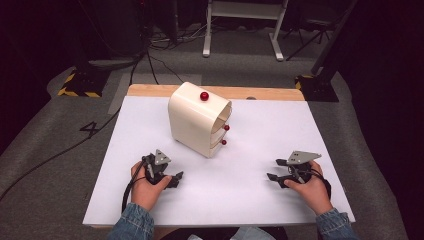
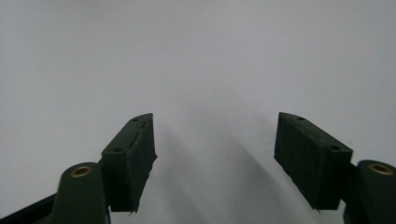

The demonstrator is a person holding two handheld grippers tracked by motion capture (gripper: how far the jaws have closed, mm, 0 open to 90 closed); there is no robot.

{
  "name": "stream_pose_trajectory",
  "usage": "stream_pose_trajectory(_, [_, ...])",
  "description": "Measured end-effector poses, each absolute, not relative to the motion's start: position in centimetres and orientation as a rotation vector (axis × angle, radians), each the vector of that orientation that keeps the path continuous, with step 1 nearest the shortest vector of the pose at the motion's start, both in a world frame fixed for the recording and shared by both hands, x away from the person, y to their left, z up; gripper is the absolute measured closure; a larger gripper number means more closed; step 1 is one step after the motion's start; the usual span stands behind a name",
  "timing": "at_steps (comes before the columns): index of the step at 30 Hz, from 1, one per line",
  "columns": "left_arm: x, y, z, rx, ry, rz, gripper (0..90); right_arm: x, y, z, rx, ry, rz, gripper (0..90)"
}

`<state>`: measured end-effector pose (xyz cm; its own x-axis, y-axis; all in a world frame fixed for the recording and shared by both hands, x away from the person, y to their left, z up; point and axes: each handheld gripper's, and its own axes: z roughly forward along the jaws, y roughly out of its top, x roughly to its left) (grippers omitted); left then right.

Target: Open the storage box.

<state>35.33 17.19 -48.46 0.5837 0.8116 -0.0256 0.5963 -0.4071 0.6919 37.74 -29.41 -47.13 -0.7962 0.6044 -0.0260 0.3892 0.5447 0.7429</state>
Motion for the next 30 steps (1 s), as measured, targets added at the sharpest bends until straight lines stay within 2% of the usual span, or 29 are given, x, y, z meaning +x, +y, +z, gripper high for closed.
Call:
stream_pose_trajectory(5, [35.3,17.2,-48.5,2.147,1.114,0.415,14.9,37.5,-29.9,-46.1,0.870,2.483,1.176,30.1])
stream_pose_trajectory(13, [35.3,17.2,-48.5,2.150,1.112,0.421,14.9,36.8,-29.0,-43.6,0.850,2.409,1.346,36.0])
stream_pose_trajectory(15, [35.3,17.2,-48.5,2.150,1.112,0.420,14.9,36.7,-28.4,-42.7,0.798,2.379,1.417,41.5])
stream_pose_trajectory(30, [35.2,17.1,-48.5,2.152,1.107,0.438,15.1,38.3,-24.4,-40.0,0.655,2.307,1.577,58.6])
